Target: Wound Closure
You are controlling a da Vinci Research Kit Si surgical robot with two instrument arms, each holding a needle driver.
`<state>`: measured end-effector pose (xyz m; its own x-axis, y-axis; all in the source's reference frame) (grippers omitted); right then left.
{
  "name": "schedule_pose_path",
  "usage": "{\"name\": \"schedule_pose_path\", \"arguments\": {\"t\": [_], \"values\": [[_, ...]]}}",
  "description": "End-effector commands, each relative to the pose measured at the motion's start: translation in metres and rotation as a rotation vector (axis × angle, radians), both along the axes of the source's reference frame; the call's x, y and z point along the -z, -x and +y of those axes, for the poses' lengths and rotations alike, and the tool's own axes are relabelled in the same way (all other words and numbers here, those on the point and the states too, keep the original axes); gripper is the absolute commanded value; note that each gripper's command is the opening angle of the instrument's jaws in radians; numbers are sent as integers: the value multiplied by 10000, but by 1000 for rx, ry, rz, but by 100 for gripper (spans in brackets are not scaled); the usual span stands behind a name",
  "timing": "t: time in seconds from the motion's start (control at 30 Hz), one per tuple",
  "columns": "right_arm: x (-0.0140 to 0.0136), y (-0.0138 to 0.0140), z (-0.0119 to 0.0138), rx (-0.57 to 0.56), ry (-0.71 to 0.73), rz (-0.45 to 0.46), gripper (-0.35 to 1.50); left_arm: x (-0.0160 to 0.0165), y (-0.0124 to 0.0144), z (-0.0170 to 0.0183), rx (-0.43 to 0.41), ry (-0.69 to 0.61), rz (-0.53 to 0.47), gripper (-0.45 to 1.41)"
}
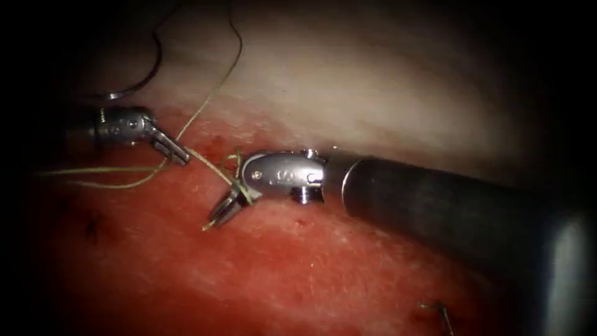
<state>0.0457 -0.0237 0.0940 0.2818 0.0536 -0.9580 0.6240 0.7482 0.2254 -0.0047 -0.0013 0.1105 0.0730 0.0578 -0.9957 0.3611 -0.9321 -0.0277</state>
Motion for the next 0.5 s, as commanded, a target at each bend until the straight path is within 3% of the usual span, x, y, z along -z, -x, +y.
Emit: {"name": "schedule_pose_path", "arguments": {"t": [0.03,0.23,0.3,0.5], "values": [[-4,-7,4,-19,-22,-2,-35,-5,4,-4,-3,3,0,-45],[-1,3,11,-68,-89,4,-35,10,-2,-37,-11,8,0,-45],[1,8,10,-73,-102,5,-35,23,-8,-63,-20,12,1,-45],[11,9,3,-73,-107,17,-35,54,-13,-95,-43,12,10,-45]]}}
